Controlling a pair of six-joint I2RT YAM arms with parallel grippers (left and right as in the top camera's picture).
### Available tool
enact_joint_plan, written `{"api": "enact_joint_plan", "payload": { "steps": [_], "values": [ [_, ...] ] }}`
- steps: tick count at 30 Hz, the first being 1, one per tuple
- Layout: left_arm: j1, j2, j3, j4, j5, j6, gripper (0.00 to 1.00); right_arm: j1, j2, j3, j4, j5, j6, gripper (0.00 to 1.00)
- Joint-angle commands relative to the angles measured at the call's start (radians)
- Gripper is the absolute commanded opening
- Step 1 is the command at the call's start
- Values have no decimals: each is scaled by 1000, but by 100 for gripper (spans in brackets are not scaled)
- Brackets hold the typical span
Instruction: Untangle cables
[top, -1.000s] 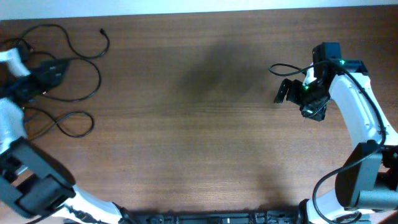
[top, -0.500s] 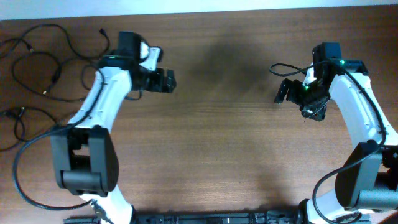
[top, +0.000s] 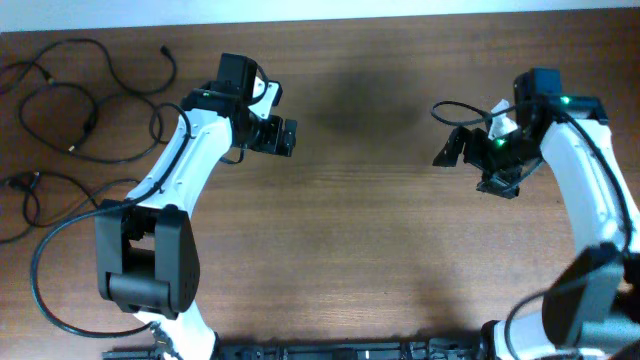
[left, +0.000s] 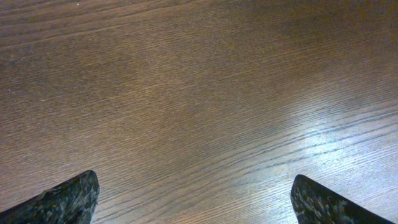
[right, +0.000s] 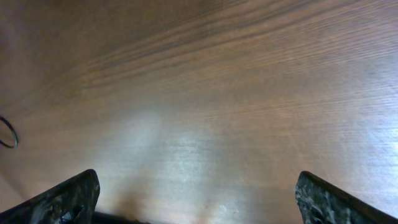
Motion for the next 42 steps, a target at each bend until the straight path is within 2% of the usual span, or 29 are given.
{"api": "enact_joint_plan", "payload": {
  "steps": [1, 5, 9, 17, 22, 37, 42],
  "values": [
    [2, -19, -3, 0, -10, -10, 99, -3, -200, 27, -54, 102, -36, 98],
    [2, -19, -3, 0, -10, -10, 99, -3, -423, 24, -129, 131, -37, 98],
    [2, -19, -3, 0, -10, -10, 99, -3, -637, 16, -218, 270, -37, 98],
    [2, -19, -3, 0, -10, -10, 99, -3, -988, -123, -263, 258, -29, 98],
    [2, -19, -3, 0, -10, -10, 99, -3, -1017, -129, -274, 161, -29, 98],
    [2, -19, -3, 0, -10, -10, 99, -3, -1017, -129, -270, 194, -33, 98],
    [2, -19, -3, -1, -10, -10, 99, 21, -1041, -174, -145, 214, -59, 98]
  ]
}}
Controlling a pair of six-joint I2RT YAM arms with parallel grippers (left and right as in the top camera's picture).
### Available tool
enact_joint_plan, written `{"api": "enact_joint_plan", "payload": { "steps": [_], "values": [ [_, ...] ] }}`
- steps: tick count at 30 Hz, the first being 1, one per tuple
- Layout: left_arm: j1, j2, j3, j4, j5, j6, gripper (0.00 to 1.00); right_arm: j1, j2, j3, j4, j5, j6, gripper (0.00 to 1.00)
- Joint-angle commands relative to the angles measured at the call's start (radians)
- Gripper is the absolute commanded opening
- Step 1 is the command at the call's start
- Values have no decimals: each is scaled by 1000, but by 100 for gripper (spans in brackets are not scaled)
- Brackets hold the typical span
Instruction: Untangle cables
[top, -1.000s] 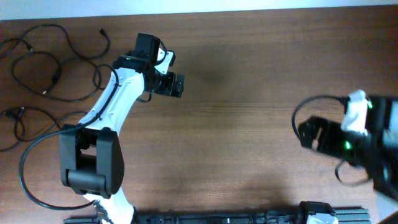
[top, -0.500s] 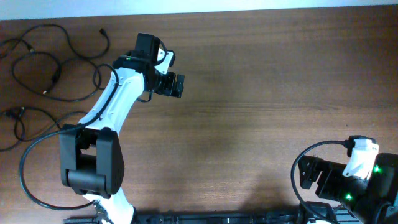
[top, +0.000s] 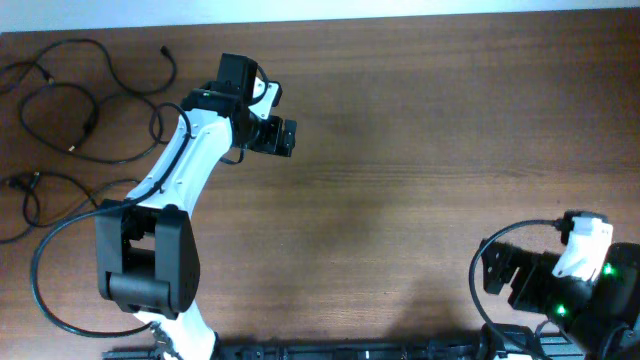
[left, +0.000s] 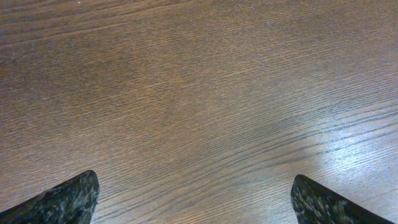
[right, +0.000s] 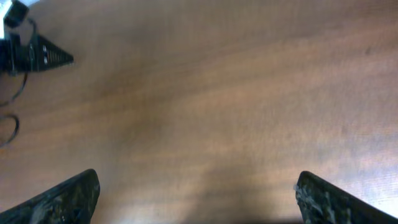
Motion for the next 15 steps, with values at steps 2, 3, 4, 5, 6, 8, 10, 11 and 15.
{"api": "enact_joint_plan", "payload": {
  "steps": [2, 3, 4, 5, 6, 8, 10, 11, 15],
  "values": [
    [2, -19, -3, 2, -4, -10, 99, 61, -74, -126, 170, 27, -93, 98],
    [2, -19, -3, 2, -4, -10, 99, 71, -95, -165, 214, 26, -109, 98],
    [2, -19, -3, 2, -4, -10, 99, 82, -123, -216, 270, 27, -110, 98],
    [2, -19, -3, 2, -4, -10, 99, 93, -152, -274, 336, 26, -115, 98],
    [2, -19, -3, 2, -4, -10, 99, 106, -183, -338, 404, 26, -115, 98],
    [2, -19, -3, 2, -4, -10, 99, 142, -259, -472, 544, 26, -125, 98],
    [2, -19, -3, 2, -4, -10, 99, 183, -343, -598, 671, 26, -164, 98],
    [2, -19, -3, 2, -4, -10, 99, 200, -385, -660, 735, 27, -187, 98],
    [2, -19, -3, 2, -4, -10, 99, 206, -503, -825, 884, 43, -187, 99]
  ]
}}
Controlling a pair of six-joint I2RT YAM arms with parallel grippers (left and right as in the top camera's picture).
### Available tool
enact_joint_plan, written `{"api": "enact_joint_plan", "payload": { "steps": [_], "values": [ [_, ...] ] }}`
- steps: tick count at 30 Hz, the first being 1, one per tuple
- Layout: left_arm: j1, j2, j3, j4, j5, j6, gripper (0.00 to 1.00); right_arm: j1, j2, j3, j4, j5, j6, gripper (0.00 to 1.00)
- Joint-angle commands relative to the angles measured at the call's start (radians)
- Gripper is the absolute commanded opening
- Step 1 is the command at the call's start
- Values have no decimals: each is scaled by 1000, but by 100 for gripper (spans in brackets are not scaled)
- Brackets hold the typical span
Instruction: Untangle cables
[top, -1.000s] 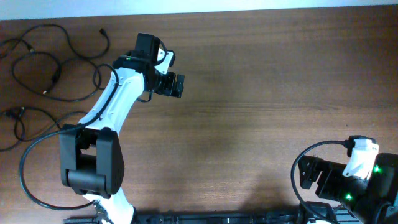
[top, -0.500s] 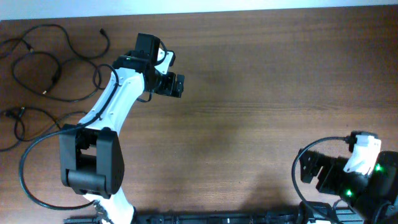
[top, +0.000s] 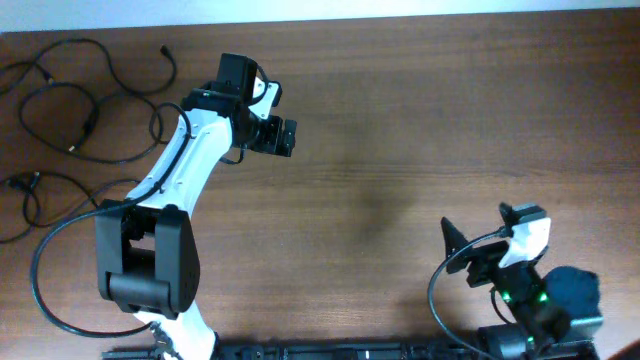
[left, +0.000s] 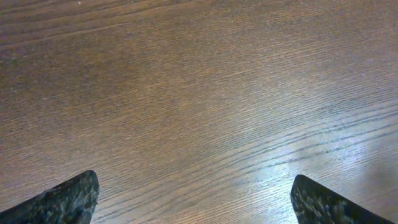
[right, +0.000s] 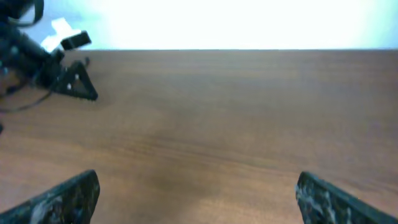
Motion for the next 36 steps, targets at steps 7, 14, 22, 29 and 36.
{"api": "enact_joint_plan", "payload": {
  "steps": [7, 14, 22, 29, 36],
  "values": [
    [2, -19, -3, 2, -5, -10, 99, 2, -167, -290, 307, 80, -22, 98],
    [2, -19, -3, 2, -5, -10, 99, 1, -167, -455, 554, 134, -18, 98],
    [2, -19, -3, 2, -5, -10, 99, -84, -167, -455, 504, 155, 16, 98],
    [2, -19, -3, 2, -5, -10, 99, -104, -167, -455, 500, 177, 14, 98],
    [2, -19, -3, 2, -5, -10, 99, -101, -167, -455, 500, 175, -56, 98]
  ]
}}
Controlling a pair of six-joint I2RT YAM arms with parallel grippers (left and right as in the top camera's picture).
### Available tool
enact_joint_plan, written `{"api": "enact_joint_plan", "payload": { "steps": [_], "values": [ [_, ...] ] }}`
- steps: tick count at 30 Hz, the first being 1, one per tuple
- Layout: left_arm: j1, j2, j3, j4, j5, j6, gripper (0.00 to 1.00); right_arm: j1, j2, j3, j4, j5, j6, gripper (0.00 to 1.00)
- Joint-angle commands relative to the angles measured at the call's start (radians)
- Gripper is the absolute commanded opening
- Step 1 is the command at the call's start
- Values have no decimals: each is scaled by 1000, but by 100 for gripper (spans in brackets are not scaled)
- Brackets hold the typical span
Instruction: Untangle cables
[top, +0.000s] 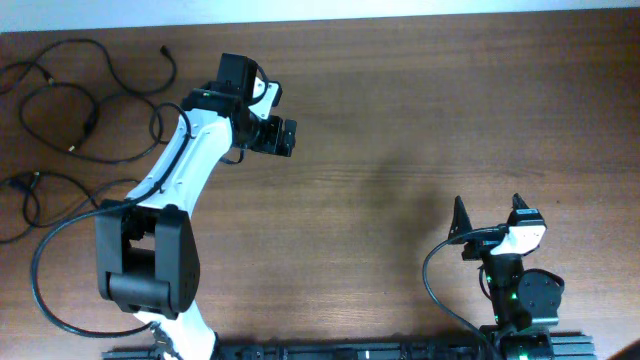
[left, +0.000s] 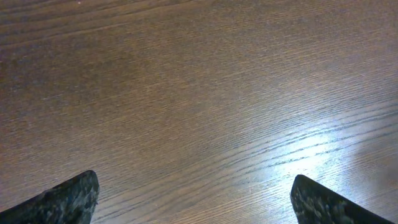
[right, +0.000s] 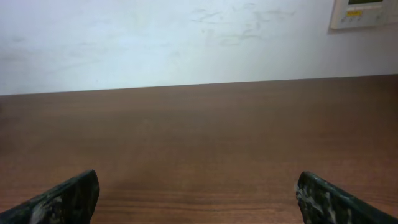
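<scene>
Several thin black cables (top: 70, 110) lie in loose loops at the table's far left, seen only in the overhead view. My left gripper (top: 283, 137) hangs open over bare wood right of them, its two dark fingertips (left: 68, 199) wide apart with nothing between. My right gripper (top: 487, 213) is folded back at the near right edge, open and empty, fingertips (right: 68, 196) spread and pointing across the table toward the back wall.
The brown wooden table (top: 400, 120) runs to a white wall (right: 186, 37) at the back, with a small wall panel (right: 364, 12) at upper right. The left arm's own black cable (top: 45, 270) loops near the front left.
My right arm has folded further in at the near right edge and now looks level toward the wall. The left arm and the cables have not moved.
My right gripper was open over the far right of the table. It was then down at the near right corner, then turned in toward the table, and now sits folded by its base. My left gripper stayed open and still throughout.
</scene>
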Motion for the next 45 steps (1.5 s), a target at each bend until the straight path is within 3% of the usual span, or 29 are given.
{"api": "enact_joint_plan", "payload": {
  "steps": [1, 45],
  "values": [
    [2, -19, -3, 2, -4, -10, 99, -2, -11, -6, -8, 14, -68, 98],
    [1, -19, -3, 1, -7, -10, 99, -3, -11, -6, -6, 31, -70, 98]
  ]
}}
